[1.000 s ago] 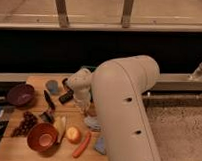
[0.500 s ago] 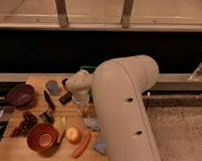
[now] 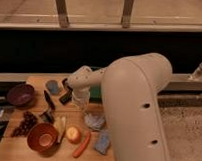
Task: Place fork in purple bowl
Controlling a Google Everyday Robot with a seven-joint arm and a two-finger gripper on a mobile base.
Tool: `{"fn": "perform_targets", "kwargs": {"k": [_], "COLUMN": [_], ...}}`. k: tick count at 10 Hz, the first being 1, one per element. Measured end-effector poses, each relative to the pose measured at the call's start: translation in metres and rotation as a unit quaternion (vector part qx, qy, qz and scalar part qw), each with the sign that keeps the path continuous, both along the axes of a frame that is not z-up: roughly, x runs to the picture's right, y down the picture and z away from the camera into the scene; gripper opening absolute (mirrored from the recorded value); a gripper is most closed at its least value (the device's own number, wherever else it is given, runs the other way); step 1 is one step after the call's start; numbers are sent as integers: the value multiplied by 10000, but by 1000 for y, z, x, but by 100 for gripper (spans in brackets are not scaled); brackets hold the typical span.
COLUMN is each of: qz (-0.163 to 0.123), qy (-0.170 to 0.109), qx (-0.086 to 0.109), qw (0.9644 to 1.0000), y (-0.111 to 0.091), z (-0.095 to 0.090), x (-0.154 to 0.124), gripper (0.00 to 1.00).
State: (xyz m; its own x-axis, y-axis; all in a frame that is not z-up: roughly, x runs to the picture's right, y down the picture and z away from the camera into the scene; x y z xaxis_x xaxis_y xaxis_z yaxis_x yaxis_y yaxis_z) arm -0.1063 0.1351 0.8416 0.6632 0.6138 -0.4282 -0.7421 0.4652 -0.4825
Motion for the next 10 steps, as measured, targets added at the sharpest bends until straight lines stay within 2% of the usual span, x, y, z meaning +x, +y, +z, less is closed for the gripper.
{"fn": "perform_targets", "kwargs": {"k": [2,4,7,10], "qz": [136,207,211,70], "qy": [-114,-172,-382,-740], "qx": [304,552,875,1163], "qw": [9994,9981,9952,9904], "y": [-30,-52,-80,-113], "z": [-24,-34,-32,-27], "x": [-2,-2,-21,-60], "gripper": [14,14,14,14]}}
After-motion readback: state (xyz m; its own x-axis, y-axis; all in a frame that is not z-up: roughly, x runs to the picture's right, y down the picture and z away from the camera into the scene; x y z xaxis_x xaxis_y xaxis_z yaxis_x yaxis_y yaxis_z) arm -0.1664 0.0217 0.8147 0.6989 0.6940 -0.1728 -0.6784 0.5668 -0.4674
